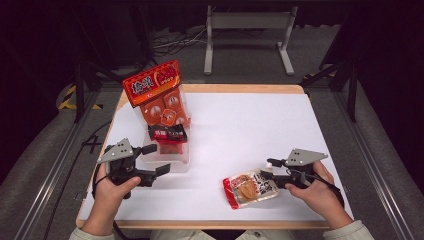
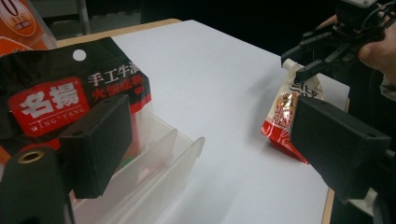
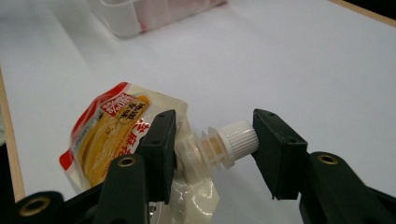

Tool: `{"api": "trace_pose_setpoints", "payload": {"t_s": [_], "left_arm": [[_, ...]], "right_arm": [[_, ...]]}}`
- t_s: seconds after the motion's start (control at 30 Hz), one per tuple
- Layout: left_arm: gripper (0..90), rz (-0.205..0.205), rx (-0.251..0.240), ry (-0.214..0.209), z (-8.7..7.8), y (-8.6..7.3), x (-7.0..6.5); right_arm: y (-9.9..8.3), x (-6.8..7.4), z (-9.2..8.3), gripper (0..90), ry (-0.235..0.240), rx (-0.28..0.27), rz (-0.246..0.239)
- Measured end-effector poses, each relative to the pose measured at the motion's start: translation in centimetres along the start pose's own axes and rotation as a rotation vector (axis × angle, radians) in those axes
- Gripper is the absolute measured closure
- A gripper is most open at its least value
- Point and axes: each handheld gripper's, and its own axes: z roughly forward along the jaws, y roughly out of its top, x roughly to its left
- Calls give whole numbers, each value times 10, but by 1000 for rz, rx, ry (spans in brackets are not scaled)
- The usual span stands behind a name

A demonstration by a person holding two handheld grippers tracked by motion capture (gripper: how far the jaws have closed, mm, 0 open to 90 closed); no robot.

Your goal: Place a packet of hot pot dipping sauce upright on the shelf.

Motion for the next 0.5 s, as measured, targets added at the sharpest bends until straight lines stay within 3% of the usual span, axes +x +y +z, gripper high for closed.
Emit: {"api": "trace_pose_setpoints", "payload": {"t_s": [0.2, 0.5], "left_arm": [[143, 14, 30, -27, 11, -2, -4], [144, 22, 34, -40, 16, -2, -7]], "right_arm": [[13, 4, -8, 524, 9, -37, -24], [30, 14, -16, 525, 45, -64, -89]]}}
